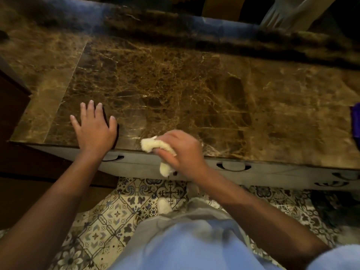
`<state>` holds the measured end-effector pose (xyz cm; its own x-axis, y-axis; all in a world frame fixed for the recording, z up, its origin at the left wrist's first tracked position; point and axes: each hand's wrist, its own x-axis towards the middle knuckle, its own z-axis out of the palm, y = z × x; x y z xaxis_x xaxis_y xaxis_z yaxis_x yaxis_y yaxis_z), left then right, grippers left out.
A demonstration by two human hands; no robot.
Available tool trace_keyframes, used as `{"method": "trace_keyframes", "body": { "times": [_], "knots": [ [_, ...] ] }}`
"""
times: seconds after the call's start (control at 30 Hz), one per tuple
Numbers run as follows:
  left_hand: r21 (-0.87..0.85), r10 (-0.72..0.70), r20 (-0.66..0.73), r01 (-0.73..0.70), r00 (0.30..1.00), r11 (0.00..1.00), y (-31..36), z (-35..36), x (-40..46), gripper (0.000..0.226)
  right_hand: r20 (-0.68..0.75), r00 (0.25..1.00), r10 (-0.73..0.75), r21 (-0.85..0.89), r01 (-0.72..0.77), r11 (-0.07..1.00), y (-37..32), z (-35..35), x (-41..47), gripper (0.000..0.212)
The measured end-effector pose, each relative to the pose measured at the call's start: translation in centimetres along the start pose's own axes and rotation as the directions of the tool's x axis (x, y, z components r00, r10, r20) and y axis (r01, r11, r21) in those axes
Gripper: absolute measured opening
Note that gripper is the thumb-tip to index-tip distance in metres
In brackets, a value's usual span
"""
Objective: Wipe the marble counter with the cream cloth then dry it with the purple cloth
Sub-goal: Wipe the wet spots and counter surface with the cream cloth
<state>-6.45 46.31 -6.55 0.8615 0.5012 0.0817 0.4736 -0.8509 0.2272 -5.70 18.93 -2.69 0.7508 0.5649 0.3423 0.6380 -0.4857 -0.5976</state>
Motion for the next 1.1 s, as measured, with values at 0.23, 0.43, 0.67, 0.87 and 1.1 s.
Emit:
{"method": "trace_keyframes", "body": {
  "times": [0.23, 0.43, 0.67, 0.87, 1.1],
  "knots": [
    [-0.014, 0.028, 0.01, -0.028, 1.0, 1.0, 0.0, 0.1, -0.1, 0.058, -0.405, 0.766, 0.5, -0.261, -0.62, 0.739, 11.2, -12.6, -5.4, 0.034],
    [-0.014, 0.032, -0.021, -0.032, 0.999, 0.999, 0.1, 0.5, -0.1, 0.059, -0.349, 0.791, 0.502, -0.49, -0.611, 0.622, 9.3, -6.4, -7.0, 0.039],
    [-0.037, 0.04, -0.031, -0.041, 0.999, 0.998, 0.0, 0.3, -0.4, 0.057, -0.088, 0.97, 0.226, -0.367, -0.243, 0.898, 2.2, 1.9, -2.7, 0.034],
    [-0.474, 0.091, -0.079, -0.117, 0.993, 0.872, 0.2, -1.6, -1.5, 0.032, 0.198, 0.957, 0.213, 0.07, -0.231, 0.971, -1.0, 0.6, 1.0, 0.028],
    [-0.899, 0.417, 0.278, 0.08, 0.866, 0.431, 11.1, -8.4, -8.1, 0.076, 0.3, 0.849, 0.435, 0.797, -0.474, 0.375, -2.0, -10.8, 0.9, 0.02]
  ]
}}
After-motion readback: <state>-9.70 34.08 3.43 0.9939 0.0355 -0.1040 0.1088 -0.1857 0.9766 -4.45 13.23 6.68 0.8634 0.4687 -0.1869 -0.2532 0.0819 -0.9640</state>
